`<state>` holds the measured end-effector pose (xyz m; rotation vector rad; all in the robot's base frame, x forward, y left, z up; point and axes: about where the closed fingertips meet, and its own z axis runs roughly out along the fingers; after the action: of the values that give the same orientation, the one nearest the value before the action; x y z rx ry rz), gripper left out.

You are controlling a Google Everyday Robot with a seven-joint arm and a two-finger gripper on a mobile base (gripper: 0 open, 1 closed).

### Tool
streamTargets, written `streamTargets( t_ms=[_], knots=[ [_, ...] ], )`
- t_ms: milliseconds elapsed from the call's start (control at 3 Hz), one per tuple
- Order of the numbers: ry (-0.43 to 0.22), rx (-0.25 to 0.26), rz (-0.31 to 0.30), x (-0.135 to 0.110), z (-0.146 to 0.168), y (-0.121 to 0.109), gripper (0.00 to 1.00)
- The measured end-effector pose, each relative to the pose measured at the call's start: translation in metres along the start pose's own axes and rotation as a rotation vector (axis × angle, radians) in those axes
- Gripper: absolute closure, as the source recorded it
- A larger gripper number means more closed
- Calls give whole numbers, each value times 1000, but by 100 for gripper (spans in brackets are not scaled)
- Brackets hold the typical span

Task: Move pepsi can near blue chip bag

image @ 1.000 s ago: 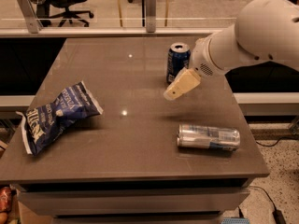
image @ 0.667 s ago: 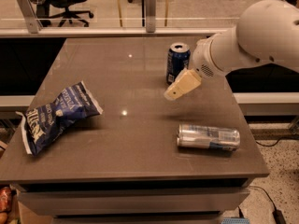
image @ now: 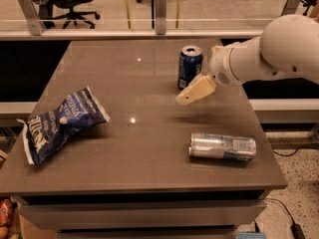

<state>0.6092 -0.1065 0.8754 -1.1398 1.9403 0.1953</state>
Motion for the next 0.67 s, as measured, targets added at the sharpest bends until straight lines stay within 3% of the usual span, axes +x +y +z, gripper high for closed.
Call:
streamTargets(
  t_ms=[667],
  knots=[
    [-98,-54,14,-4,24,-7,0]
  ],
)
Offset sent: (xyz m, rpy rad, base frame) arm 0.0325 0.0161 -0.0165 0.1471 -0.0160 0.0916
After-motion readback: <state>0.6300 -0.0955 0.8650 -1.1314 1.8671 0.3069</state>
